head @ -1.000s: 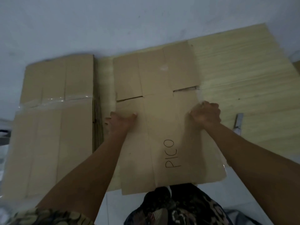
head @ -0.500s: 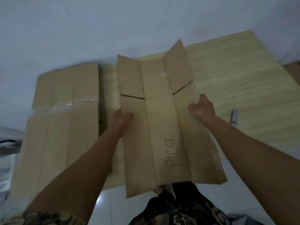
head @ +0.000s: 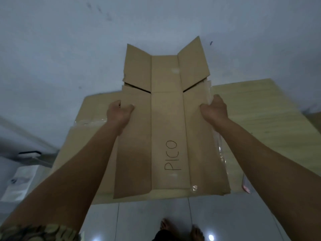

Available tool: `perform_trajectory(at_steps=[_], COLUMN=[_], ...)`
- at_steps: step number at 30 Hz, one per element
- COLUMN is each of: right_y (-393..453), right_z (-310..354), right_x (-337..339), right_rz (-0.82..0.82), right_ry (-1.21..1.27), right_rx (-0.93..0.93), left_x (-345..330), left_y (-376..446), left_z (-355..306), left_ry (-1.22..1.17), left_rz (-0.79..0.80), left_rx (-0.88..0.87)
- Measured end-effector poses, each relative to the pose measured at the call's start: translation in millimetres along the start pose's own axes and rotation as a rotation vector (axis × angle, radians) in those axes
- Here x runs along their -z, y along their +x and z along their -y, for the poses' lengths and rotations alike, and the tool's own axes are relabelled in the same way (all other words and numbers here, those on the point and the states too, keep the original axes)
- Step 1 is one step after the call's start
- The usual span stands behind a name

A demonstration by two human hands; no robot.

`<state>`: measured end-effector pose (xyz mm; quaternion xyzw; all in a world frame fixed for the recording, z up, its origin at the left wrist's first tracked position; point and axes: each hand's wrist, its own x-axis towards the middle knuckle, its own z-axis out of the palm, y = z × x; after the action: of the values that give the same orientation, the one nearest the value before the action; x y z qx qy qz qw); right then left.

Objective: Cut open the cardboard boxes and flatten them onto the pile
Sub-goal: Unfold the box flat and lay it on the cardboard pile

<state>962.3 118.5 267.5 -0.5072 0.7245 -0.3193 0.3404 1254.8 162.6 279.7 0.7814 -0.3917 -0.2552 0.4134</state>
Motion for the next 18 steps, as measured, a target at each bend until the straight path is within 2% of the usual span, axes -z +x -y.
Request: perform_trajectory(at_steps=[9,13,18], right_y=[-32.1,-46.2,-70.3], right_z=[57.3,71.4,71.4], right_x=[-110.1,-180.2,-258.5], right_rz=[0.132,0.19,0.18], right_ry=[0.076,0.074,0.101], right_rx=[0.039,-0.022,-0.123], left_x=[108.3,147.9,186.8], left_y=[35.8,67.5,118.2], left_z=[66.0,118.2,179.3], left_ry=[0.08,0.126,0.18], left_rz=[-0.157,-0.141,-0.075], left_rx=[0.082,0.103,0.13])
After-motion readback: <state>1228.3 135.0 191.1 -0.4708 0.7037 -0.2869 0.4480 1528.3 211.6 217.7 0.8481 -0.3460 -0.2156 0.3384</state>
